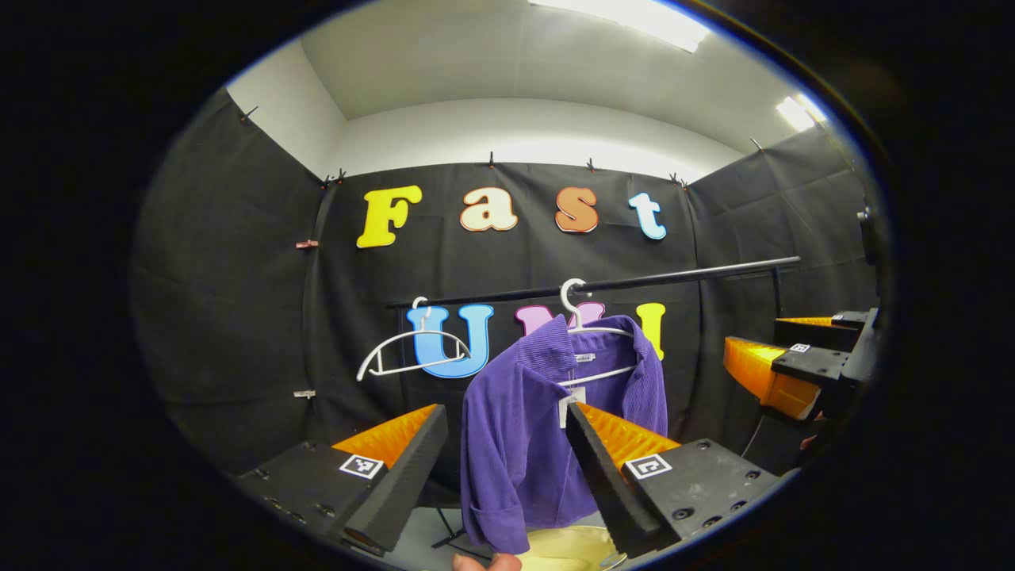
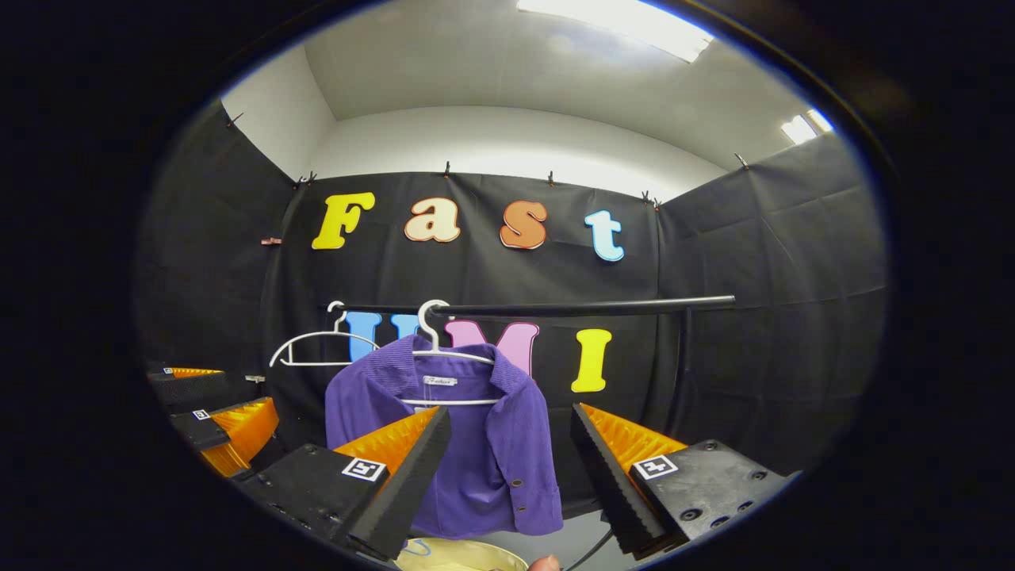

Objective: Grasp the clothes on the hanger with both hands and then place them into the laundry hamper below.

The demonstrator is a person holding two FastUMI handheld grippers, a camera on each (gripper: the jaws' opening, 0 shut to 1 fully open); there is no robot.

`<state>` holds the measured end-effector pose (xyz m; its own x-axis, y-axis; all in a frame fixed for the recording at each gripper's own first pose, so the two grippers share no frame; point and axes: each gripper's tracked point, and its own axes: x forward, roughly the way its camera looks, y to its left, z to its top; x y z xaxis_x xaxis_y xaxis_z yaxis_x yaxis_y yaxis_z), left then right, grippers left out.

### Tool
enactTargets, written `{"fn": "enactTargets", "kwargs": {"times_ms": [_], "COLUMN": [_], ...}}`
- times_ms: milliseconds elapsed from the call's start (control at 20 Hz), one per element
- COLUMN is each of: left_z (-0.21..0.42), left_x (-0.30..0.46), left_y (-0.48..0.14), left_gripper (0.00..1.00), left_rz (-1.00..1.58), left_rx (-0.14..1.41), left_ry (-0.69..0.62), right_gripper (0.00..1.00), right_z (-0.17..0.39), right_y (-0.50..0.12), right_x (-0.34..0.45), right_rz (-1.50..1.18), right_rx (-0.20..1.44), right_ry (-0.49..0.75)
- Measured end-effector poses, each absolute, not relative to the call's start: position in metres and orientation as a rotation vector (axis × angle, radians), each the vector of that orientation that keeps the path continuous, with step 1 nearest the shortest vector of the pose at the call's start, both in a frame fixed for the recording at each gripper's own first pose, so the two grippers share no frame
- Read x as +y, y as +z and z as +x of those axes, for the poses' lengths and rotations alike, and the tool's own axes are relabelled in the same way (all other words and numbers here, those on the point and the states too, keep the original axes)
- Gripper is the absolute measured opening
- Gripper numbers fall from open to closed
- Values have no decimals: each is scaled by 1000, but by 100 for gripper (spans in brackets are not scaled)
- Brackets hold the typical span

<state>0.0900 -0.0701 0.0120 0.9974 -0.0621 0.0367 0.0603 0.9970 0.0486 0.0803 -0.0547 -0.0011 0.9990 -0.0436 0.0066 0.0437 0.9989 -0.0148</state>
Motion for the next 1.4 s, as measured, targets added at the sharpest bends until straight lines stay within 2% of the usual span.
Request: {"fn": "enactTargets", "kwargs": {"times_ms": [200, 350, 650, 800, 1050, 1250, 1400], "left_z": [145, 189, 267, 293, 314, 317, 321], "left_x": [-107, -122, -134, -136, -127, -123, -124], "left_y": [-5, -16, -46, -64, -71, -62, -66], "left_gripper": [95, 92, 97, 92, 95, 84, 48], "left_rz": [30, 12, 10, 28, 58, 88, 118], "left_rx": [-21, -25, -14, 5, -7, -41, -30], "left_ry": [-62, -14, 106, 155, 250, 286, 264], "right_gripper": [99, 97, 98, 97, 98, 97, 97], "right_z": [114, 138, 179, 195, 207, 213, 218], "right_y": [-22, -44, -84, -98, -114, -121, -121], "right_x": [-82, -91, -99, -100, -98, -97, -90], "right_rz": [-14, 8, 17, 14, 35, 45, 69], "right_rx": [13, 45, 88, 96, 113, 115, 111], "right_ry": [-43, -13, 71, 99, 138, 144, 150]}}
